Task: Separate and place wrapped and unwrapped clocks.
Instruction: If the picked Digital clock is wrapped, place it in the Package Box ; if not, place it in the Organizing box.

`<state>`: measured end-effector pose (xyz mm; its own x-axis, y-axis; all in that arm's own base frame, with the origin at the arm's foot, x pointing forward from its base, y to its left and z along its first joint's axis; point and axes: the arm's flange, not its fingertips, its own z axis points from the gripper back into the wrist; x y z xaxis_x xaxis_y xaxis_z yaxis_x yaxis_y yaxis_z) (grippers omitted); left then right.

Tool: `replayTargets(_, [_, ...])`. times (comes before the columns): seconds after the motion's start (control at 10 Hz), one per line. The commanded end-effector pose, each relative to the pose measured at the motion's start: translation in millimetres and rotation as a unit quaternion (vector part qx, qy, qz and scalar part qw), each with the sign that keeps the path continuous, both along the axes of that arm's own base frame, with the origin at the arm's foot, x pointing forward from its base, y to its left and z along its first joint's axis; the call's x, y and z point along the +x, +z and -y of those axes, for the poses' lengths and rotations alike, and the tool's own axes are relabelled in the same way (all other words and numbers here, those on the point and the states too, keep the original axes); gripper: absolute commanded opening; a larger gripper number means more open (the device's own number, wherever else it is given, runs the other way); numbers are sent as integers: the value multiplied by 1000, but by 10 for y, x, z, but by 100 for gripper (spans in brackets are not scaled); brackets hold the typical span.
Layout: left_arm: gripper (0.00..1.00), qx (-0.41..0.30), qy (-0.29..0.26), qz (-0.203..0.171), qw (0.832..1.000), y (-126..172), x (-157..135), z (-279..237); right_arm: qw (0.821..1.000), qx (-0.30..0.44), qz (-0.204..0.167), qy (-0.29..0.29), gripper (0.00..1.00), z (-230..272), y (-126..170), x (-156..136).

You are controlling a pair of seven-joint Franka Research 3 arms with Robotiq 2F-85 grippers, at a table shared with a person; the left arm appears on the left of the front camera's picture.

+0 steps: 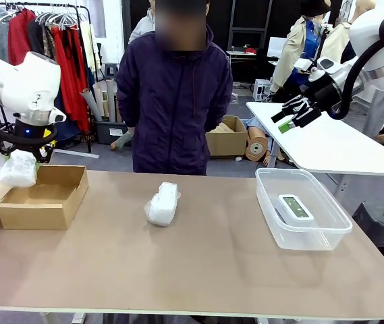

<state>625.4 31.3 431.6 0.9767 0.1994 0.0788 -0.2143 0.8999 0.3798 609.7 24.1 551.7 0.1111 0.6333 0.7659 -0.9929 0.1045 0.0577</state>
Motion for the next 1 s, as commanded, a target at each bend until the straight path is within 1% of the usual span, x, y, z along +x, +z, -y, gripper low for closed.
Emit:
replayTargets(0.0, [0, 11, -12, 7, 1000, -47, 91, -14, 1000, -1, 2, 2, 100, -13, 18, -25])
replayTargets(0.1, [0, 0, -18, 4, 1000, -114, 98, 51, 1000, -1, 2, 2, 100, -13, 18, -25])
replayTargets(0.3, [0, 0, -50, 9, 999, -190, 189, 107, 1000, -1, 2, 2, 100, -13, 18, -25])
replayTargets(0.5, [0, 6, -58, -8, 998, -320, 243, 134, 1000, -1, 2, 2, 100, -13, 18, -25])
replayTargets(0.7, [0, 5, -61, -25, 998, -450, 217, 206, 1000, -1, 2, 2, 100, -13, 18, -25])
replayTargets(0.9, [0, 5, -59, -29, 998, -530, 139, 234, 1000, -1, 2, 2, 100, -13, 18, -25])
